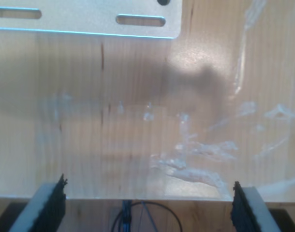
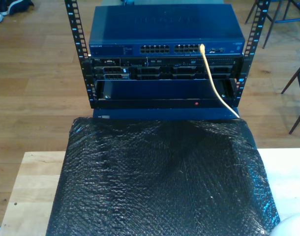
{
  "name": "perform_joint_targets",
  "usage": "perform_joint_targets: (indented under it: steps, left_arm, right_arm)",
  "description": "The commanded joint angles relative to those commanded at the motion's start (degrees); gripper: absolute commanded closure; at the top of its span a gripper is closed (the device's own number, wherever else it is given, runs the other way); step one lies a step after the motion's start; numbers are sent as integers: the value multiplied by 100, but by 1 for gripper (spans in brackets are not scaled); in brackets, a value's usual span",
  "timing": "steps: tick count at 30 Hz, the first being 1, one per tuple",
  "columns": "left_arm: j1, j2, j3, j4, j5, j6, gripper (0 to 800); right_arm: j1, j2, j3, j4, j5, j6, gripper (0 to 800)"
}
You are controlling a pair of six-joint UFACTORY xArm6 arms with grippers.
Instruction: Grab the cable and plug it in
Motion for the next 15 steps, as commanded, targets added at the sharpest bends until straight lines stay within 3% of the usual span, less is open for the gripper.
perform_joint_targets:
  steps: [15]
  left_arm:
    - [0, 0, 0, 0, 0, 0, 0]
  right_arm:
    - [-158, 193, 281, 35, -334, 18, 0]
